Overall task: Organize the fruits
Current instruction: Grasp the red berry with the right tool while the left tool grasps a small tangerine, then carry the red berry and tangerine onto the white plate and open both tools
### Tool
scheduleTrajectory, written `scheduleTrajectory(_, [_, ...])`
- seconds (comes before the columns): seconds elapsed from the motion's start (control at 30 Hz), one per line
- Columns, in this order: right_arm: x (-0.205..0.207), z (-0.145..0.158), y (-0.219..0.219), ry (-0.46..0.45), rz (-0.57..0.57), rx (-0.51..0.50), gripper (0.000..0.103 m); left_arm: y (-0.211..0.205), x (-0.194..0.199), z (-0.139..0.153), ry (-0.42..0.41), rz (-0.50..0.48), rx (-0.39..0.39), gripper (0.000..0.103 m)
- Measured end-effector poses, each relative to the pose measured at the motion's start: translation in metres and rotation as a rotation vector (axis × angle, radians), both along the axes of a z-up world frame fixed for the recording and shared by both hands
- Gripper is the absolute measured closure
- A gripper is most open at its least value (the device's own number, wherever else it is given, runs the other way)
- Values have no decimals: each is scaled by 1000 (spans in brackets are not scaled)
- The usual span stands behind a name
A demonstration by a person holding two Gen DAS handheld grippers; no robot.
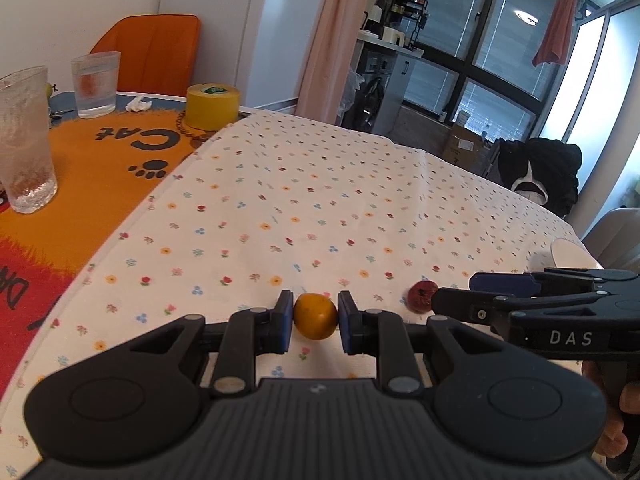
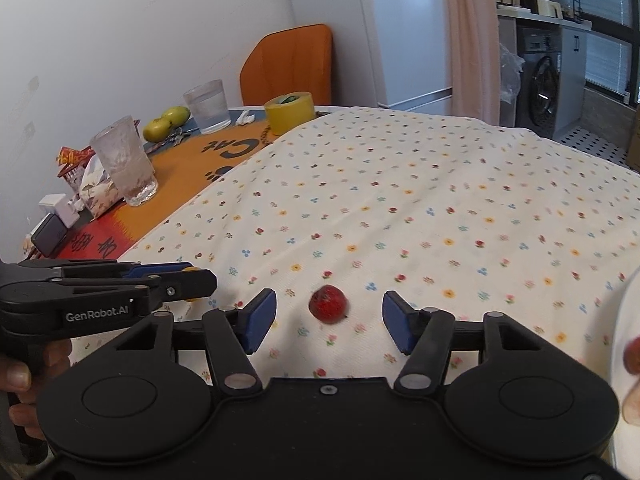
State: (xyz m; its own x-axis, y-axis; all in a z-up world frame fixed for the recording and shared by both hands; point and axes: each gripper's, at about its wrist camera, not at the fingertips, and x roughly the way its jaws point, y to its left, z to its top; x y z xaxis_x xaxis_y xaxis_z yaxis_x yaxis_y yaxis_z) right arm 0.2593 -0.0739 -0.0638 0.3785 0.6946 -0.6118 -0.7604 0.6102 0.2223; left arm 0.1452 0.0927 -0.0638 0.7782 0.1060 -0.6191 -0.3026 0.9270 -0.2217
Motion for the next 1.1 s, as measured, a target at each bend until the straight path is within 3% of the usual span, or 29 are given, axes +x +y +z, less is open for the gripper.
scheduleTrajectory(0.13, [2,-5,9,2,10,-12,46,6,-4,1,0,18,1,81])
scheduleTrajectory(0.23, [3,-10,16,5,24,-25,52,11,-8,2,-2,32,2,81])
scheduleTrajectory(0.37, [2,-15,21,-12,30,-62,81,13,-12,3,-6,44,1,81])
scheduleTrajectory(0.67, [-6,0,-7,-27,-11,-35,81,1,-14,10,-31,15,-1,81])
scheduleTrajectory(1.1, [-8,21,-67,-71,-137,-4,81,-42,8,30,-76,-107,18,81])
